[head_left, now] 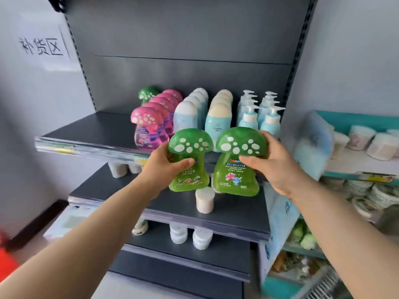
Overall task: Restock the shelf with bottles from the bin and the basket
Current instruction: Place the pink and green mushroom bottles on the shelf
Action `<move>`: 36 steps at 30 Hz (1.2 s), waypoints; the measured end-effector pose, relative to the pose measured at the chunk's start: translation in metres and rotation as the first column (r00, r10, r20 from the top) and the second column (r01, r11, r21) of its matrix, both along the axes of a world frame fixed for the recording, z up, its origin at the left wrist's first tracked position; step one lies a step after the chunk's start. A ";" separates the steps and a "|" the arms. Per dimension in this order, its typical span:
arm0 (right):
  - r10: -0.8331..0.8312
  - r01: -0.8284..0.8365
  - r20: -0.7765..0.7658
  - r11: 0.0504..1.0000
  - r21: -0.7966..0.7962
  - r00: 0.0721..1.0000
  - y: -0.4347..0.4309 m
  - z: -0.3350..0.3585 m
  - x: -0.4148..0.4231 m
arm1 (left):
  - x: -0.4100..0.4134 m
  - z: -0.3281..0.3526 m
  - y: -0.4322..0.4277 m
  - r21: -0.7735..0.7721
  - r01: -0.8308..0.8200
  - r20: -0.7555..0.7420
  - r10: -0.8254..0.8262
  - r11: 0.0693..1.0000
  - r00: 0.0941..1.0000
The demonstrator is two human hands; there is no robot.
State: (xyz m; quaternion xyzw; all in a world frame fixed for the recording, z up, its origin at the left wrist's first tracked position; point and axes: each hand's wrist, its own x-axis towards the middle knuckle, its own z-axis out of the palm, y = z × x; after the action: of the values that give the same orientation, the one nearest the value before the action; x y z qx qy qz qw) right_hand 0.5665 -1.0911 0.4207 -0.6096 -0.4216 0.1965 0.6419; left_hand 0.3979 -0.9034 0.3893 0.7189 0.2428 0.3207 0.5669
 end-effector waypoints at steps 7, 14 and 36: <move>0.029 -0.027 0.155 1.000 -0.014 0.988 0.094 0.008 -0.051 | -0.064 0.009 0.093 0.021 -0.129 0.010 0.129 0.991 0.992; 0.175 -0.183 0.118 0.981 0.061 0.977 0.180 0.047 -0.069 | -0.091 0.037 0.173 -0.049 -0.218 0.119 0.222 0.975 0.968; -0.027 0.010 0.111 0.989 0.149 0.993 0.413 0.120 -0.018 | 0.015 0.028 0.403 0.017 -0.102 -0.083 0.103 0.995 0.991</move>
State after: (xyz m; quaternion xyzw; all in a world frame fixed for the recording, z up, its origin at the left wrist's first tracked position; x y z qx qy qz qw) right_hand 0.5485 -0.6780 0.5407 -0.5741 -0.4649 0.1238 0.6626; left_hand 0.4127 -0.5005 0.4171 0.7218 0.3010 0.3207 0.5344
